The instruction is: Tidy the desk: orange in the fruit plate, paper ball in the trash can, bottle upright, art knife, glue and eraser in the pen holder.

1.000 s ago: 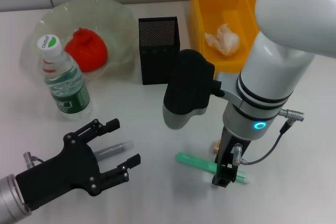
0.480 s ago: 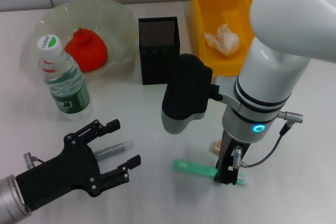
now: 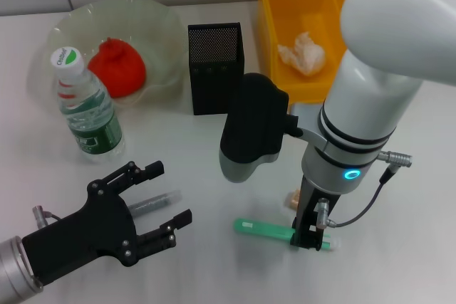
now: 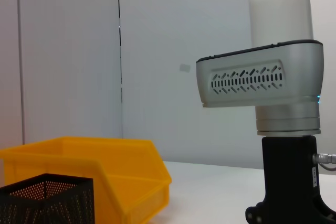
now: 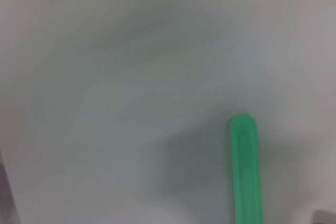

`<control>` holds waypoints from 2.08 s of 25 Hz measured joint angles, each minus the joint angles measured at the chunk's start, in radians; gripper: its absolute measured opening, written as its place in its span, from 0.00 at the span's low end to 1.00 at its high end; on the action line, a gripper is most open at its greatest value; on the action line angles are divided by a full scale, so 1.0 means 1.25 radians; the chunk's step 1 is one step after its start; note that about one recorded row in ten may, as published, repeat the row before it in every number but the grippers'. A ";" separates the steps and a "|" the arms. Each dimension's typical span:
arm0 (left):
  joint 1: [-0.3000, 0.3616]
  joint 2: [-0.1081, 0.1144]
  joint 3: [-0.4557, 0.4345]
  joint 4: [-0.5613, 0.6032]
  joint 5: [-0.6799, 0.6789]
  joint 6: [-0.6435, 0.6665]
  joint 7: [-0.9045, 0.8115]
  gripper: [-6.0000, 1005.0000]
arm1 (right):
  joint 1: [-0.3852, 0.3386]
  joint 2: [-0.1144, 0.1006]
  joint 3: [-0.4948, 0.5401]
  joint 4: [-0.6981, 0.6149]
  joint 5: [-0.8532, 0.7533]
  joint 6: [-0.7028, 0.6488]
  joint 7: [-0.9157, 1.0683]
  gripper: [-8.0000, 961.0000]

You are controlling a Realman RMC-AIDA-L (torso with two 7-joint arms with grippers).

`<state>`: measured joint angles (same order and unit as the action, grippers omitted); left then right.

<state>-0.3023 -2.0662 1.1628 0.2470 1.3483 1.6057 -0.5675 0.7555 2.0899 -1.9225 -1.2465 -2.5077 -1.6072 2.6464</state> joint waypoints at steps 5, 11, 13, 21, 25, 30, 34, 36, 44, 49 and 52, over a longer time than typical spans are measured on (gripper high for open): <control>-0.001 0.000 0.000 0.000 0.000 0.000 0.000 0.76 | -0.005 -0.003 0.025 -0.018 0.001 -0.012 -0.001 0.18; 0.000 0.000 0.000 0.000 0.000 0.001 0.000 0.76 | -0.013 -0.006 0.097 -0.085 -0.012 -0.069 -0.013 0.18; 0.000 0.000 0.000 0.000 0.000 0.001 0.001 0.76 | -0.015 -0.007 0.134 -0.118 -0.037 -0.098 -0.024 0.18; -0.002 0.000 0.001 0.005 0.000 0.004 0.001 0.76 | -0.017 -0.006 0.186 -0.247 -0.237 -0.171 -0.115 0.18; -0.003 -0.001 0.001 0.008 0.000 0.005 -0.002 0.76 | -0.011 -0.007 0.167 -0.282 -0.321 -0.176 -0.188 0.18; -0.004 -0.001 0.001 0.009 -0.001 0.005 -0.004 0.76 | -0.005 -0.009 0.161 -0.331 -0.329 -0.174 -0.284 0.18; -0.004 -0.001 -0.003 0.009 -0.004 0.010 -0.006 0.76 | -0.003 -0.010 0.184 -0.367 -0.331 -0.161 -0.362 0.18; -0.004 -0.001 -0.005 0.009 -0.005 0.011 -0.006 0.76 | -0.011 -0.011 0.201 -0.385 -0.332 -0.143 -0.417 0.18; -0.005 -0.002 -0.014 0.009 -0.013 0.013 -0.007 0.76 | -0.059 -0.011 0.274 -0.409 -0.333 -0.009 -0.628 0.18; -0.006 -0.003 -0.014 0.006 -0.026 0.013 -0.007 0.76 | -0.092 -0.008 0.288 -0.411 -0.333 0.087 -0.738 0.18; -0.006 -0.004 -0.014 0.005 -0.030 0.013 -0.007 0.76 | -0.107 -0.007 0.298 -0.405 -0.334 0.146 -0.803 0.18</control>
<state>-0.3098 -2.0707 1.1458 0.2534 1.3104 1.6214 -0.5767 0.6221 2.0813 -1.5501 -1.7530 -2.9250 -1.4250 1.6425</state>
